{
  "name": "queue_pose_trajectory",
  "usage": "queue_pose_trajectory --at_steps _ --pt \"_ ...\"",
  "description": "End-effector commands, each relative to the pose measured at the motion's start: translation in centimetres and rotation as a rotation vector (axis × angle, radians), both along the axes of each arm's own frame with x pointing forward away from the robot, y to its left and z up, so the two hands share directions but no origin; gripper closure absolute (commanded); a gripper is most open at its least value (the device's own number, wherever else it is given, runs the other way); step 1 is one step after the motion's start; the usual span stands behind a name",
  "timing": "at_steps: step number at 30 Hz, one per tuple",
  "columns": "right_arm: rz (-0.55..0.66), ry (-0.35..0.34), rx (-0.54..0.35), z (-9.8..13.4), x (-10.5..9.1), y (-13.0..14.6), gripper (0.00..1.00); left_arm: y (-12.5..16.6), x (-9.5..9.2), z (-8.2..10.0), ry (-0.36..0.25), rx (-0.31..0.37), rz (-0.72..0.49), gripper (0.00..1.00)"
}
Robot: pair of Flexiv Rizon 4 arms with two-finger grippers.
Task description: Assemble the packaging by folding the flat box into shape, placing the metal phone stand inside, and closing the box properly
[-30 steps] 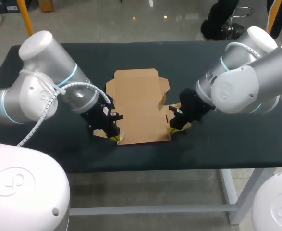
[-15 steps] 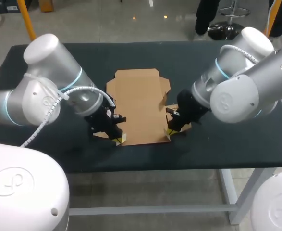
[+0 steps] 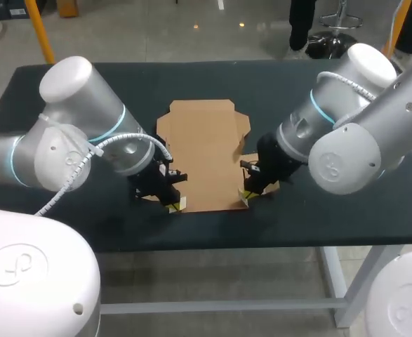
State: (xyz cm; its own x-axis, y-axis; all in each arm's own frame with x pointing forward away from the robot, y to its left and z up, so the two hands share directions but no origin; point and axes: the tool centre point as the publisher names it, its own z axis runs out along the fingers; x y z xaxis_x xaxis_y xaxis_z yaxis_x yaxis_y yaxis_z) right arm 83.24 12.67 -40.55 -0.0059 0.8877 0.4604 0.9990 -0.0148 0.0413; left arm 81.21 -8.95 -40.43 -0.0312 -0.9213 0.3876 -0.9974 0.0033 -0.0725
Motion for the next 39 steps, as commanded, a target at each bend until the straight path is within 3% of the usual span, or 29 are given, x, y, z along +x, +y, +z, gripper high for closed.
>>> queue_pose_trajectory --at_steps 1,12,24,39 --pt "-0.01 -0.03 -0.012 -0.4 -0.4 0.7 1.0 -0.5 -0.4 -0.3 -0.019 0.018 0.018 1.0" --pt "0.026 -0.071 0.007 -0.8 -0.6 1.2 1.0 -0.7 -0.2 -0.8 -0.046 0.036 0.053 1.0" --pt "0.041 -0.093 -0.007 -2.2 -1.1 1.5 1.0 -0.8 -0.2 -1.4 -0.121 0.072 0.117 1.0" --pt "0.041 -0.091 -0.048 -4.1 -1.1 1.7 1.0 -0.4 0.1 -2.3 -0.129 0.101 0.158 1.0"
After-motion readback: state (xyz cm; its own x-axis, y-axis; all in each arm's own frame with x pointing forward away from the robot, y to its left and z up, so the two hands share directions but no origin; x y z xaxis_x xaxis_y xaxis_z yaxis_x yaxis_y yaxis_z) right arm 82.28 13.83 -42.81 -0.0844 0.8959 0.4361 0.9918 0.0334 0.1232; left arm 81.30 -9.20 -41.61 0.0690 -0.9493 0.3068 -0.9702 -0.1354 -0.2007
